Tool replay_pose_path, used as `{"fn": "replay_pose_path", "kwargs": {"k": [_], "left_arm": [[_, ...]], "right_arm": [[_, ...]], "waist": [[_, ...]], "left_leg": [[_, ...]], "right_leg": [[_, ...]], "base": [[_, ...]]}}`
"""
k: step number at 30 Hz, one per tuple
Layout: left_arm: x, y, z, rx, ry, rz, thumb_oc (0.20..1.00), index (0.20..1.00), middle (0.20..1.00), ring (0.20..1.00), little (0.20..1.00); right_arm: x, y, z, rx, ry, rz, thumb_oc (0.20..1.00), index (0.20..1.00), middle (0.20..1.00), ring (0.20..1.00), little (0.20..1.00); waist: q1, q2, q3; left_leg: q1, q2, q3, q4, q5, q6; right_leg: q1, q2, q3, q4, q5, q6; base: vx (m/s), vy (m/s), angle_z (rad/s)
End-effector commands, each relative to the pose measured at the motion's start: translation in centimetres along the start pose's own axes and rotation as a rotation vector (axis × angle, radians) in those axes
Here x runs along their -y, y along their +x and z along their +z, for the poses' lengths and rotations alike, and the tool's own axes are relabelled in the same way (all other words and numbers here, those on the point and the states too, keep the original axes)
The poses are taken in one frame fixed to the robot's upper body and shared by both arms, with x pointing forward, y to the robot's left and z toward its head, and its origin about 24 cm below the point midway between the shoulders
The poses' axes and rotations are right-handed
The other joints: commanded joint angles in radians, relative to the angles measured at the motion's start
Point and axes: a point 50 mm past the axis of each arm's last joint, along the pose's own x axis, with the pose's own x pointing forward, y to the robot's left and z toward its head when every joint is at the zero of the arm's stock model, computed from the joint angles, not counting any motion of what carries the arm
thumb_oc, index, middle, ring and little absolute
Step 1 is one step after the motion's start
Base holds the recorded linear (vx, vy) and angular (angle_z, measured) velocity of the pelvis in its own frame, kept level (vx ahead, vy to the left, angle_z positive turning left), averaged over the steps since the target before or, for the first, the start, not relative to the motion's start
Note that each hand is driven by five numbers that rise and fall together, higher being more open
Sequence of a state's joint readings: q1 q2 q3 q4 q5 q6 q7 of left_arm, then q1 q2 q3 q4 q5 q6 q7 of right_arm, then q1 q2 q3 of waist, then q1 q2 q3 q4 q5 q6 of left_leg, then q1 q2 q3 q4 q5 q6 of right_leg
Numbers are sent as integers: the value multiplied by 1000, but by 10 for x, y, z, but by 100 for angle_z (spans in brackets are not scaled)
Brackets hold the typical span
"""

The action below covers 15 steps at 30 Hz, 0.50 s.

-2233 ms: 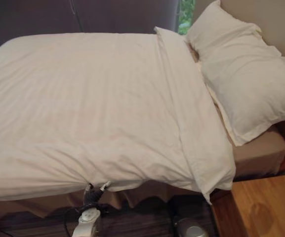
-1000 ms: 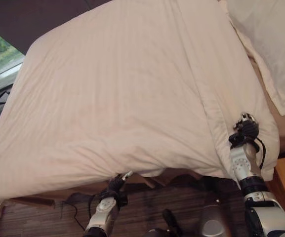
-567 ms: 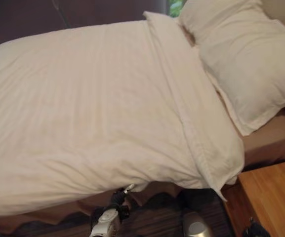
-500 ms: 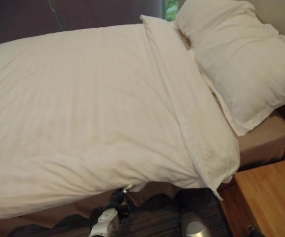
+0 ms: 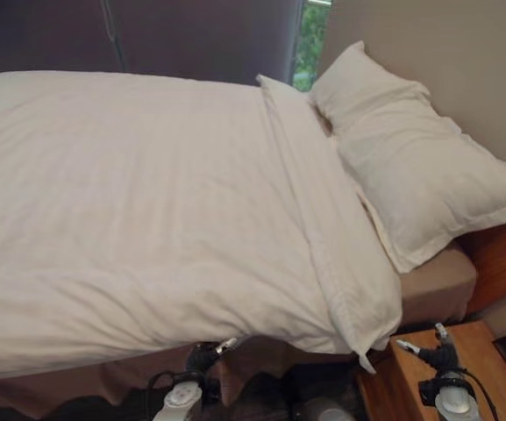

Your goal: Making the bed.

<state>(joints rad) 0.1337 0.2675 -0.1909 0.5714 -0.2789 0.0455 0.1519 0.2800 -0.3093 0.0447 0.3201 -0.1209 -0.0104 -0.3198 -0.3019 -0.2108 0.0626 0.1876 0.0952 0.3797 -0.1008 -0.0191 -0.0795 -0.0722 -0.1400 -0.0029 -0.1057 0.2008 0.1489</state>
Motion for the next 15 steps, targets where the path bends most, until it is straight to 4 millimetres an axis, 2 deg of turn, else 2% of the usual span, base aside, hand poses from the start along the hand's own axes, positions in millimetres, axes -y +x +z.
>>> {"fn": "replay_pose_path", "kwargs": {"k": [1, 3, 4, 5, 6, 7, 11, 12, 15], "left_arm": [[3, -1, 53, 255, 40, -36, 1000, 1000, 1000, 1000, 1000], [4, -3, 54, 266, 47, -37, 1000, 1000, 1000, 1000, 1000], [6, -4, 57, 285, 45, -36, 1000, 1000, 1000, 1000, 1000], [5, -4, 57, 284, 45, -35, 1000, 1000, 1000, 1000, 1000], [6, -7, 59, 303, 36, -37, 1000, 1000, 1000, 1000, 1000], [5, -7, 59, 303, 36, -37, 1000, 1000, 1000, 1000, 1000], [9, -10, 67, 347, 6, -73, 1000, 1000, 1000, 1000, 1000], [11, -12, 69, 360, -3, -95, 1000, 1000, 1000, 1000, 1000], [12, -13, 68, 359, -20, -108, 1000, 1000, 1000, 1000, 1000]], "right_arm": [[14, 11, 49, 227, 55, -70, 1000, 1000, 1000, 1000, 1000], [11, 8, 52, 245, 89, -58, 1000, 1000, 1000, 1000, 1000], [1, 5, 59, 255, 215, -19, 1000, 1000, 1000, 1000, 1000], [0, 5, 59, 255, 216, -18, 1000, 1000, 1000, 1000, 1000], [-12, 2, 65, 252, 373, 42, 1000, 1000, 1000, 1000, 1000], [-12, 3, 65, 251, 375, 43, 1000, 1000, 1000, 1000, 1000], [-36, -1, 66, 189, 645, 180, 1000, 1000, 1000, 1000, 1000], [-47, -4, 65, 154, 725, 236, 1000, 1000, 1000, 1000, 1000], [-54, -5, 65, 138, 777, 274, 1000, 1000, 1000, 1000, 1000]], "waist": [[-43, 40, 32], [-47, 42, 28], [-52, 48, 24], [-52, 47, 24], [-53, 54, 23], [-52, 54, 24], [-44, 62, 25], [-37, 64, 28], [-30, 65, 32]], "left_leg": [[16, 44, -3, 14, -82, 17], [22, 42, -2, 14, -85, 18], [29, 40, -2, 14, -89, 19], [30, 39, -2, 14, -89, 20], [37, 35, -1, 14, -92, 21], [39, 35, 0, 14, -93, 21], [51, 29, -1, 14, -96, 21], [53, 30, -3, 14, -96, 19], [54, 29, -7, 14, -93, 18]], "right_leg": [[-14, -53, 13, 51, -90, 71], [-9, -54, 14, 51, -91, 71], [-7, -54, 15, 56, -94, 70], [-6, -54, 15, 56, -94, 70], [-3, -55, 19, 60, -95, 68], [-2, -55, 19, 60, -96, 68], [6, -57, 19, 61, -97, 64], [8, -58, 16, 60, -97, 62], [12, -59, 13, 59, -98, 60]], "base": [[23, 44, 1], [32, 39, -1], [30, 34, -6], [34, 55, -7], [20, 33, -7], [29, 50, -6], [8, 22, -6], [0, 0, 0], [-4, 5, 2]]}}
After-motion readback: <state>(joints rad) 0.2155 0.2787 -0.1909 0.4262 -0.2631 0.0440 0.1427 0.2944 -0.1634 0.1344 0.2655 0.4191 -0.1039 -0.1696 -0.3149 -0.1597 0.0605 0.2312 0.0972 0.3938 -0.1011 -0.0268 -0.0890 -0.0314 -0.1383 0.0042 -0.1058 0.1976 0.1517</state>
